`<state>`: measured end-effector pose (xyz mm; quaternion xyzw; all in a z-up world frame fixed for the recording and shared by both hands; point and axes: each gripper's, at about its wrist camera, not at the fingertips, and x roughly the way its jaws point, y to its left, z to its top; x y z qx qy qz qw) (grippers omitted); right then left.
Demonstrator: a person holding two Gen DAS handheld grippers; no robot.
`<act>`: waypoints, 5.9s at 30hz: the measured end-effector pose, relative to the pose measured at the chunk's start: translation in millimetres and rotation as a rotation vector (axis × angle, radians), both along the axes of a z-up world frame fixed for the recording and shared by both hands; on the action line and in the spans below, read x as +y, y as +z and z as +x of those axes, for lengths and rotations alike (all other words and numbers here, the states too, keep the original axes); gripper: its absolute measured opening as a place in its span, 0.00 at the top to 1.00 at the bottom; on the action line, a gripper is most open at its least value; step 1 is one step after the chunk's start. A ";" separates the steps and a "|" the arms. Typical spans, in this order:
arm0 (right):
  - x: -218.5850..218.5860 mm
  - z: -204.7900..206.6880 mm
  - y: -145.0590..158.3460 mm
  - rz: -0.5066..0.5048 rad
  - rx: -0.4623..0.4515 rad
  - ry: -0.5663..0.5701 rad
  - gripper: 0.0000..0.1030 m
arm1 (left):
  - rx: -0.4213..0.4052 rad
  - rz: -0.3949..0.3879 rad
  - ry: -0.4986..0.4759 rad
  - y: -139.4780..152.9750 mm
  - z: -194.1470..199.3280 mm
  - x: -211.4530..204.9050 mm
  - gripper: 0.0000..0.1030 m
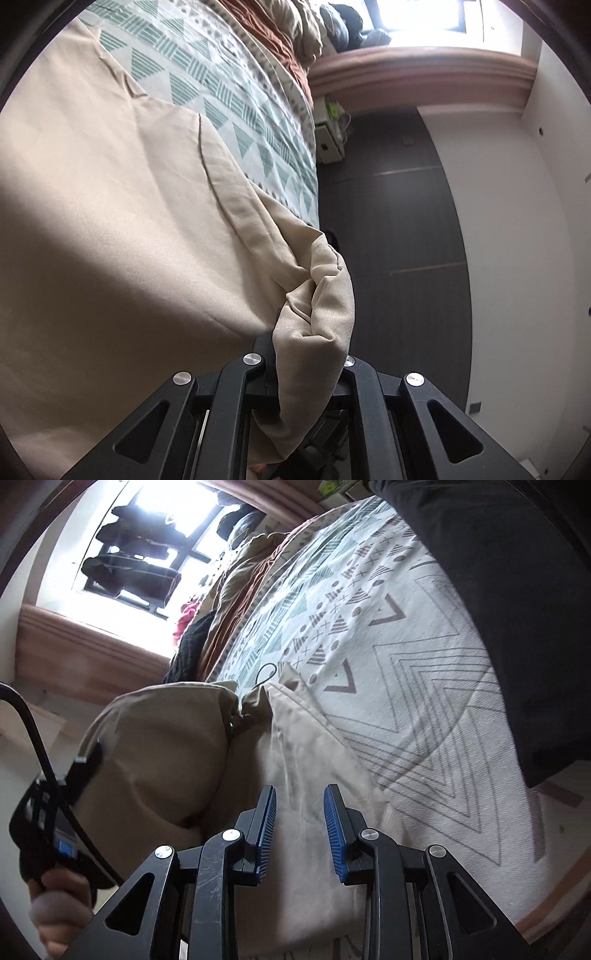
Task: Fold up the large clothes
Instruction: 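Lower the jacket onto the duvet and open both grippers, then grasp the folded jacket edge with the right gripper while the left gripper grasps the sleeve, then lift the folded beige jacket off the bed with both grippers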
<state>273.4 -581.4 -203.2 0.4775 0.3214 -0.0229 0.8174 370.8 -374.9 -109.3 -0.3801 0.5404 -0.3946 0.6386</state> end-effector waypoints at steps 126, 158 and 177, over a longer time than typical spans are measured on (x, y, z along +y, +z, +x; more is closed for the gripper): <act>-20.7 180.4 10.8 -0.258 0.220 0.392 0.23 | 0.054 0.593 0.270 -80.4 105.5 193.7 0.50; -0.4 242.1 -9.3 0.017 0.127 0.613 0.81 | 0.014 0.605 0.321 -78.1 154.8 169.0 0.75; 114.1 161.2 170.6 -0.140 -0.190 0.712 0.83 | -0.235 0.406 0.424 55.3 95.0 253.1 0.83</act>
